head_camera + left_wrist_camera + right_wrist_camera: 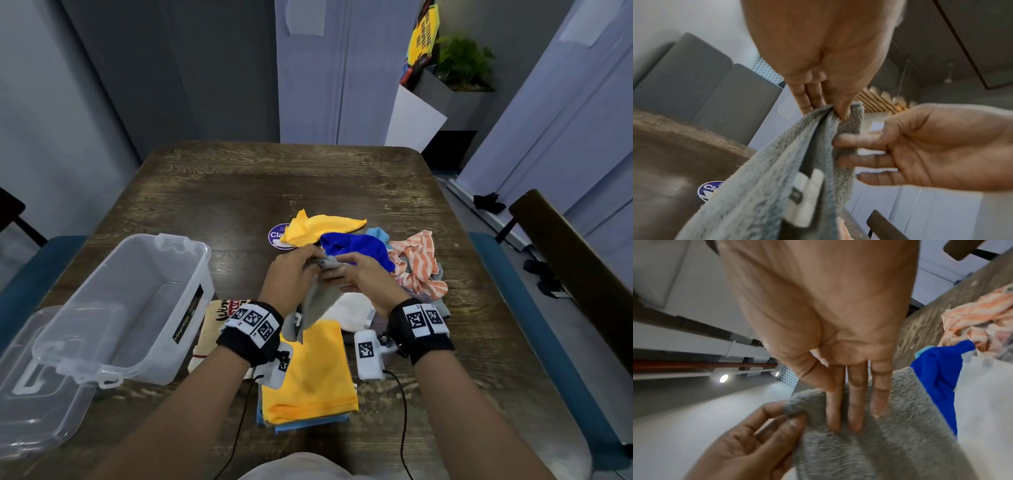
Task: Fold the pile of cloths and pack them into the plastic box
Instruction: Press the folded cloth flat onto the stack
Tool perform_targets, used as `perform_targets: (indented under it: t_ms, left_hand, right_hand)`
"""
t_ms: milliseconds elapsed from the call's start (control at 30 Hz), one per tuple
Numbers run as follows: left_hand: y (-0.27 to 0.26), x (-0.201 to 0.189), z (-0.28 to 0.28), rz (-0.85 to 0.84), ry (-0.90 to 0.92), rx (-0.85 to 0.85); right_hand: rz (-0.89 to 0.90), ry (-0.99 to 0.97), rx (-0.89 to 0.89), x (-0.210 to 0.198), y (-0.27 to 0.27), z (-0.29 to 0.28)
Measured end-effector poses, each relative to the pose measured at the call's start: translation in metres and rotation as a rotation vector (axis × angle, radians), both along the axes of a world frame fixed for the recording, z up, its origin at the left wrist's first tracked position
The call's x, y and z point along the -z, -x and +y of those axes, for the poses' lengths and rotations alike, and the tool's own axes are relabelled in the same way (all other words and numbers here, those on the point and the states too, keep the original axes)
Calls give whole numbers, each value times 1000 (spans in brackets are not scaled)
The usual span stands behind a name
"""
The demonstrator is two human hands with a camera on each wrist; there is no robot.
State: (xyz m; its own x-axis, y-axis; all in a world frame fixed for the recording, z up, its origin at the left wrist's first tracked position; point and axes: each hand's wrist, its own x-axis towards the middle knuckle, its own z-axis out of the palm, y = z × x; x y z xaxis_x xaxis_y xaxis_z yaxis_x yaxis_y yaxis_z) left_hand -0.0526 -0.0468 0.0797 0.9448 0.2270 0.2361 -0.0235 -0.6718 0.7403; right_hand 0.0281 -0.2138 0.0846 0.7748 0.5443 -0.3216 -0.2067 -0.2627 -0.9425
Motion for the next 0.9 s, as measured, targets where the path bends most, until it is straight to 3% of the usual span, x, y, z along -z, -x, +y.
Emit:
perform_targets:
  t_ms: [133, 200, 300, 433, 567, 700, 900]
  left_hand:
    - [0, -15, 8, -62, 171, 56]
    - [-2, -21, 15, -124, 270, 125]
    - [-7, -29, 23, -201, 438, 177]
    - [-8, -30, 30, -221, 622, 53]
    - [-5, -13, 27, -99, 604, -261]
    - [-1, 4, 14, 54, 481, -336]
    - [0, -1, 4, -28, 357, -594]
  right_hand:
    - [-213, 133, 157, 19, -11, -10]
    - [-170, 120, 153, 27, -10, -15]
    - [31, -130, 118, 32, -4, -16]
    - [4, -373, 177, 22, -2, -9]
    - [-183, -301, 246, 9, -3, 2]
    - [-394, -177, 190, -2, -4, 9]
    - [-683, 49, 144, -2, -3, 9]
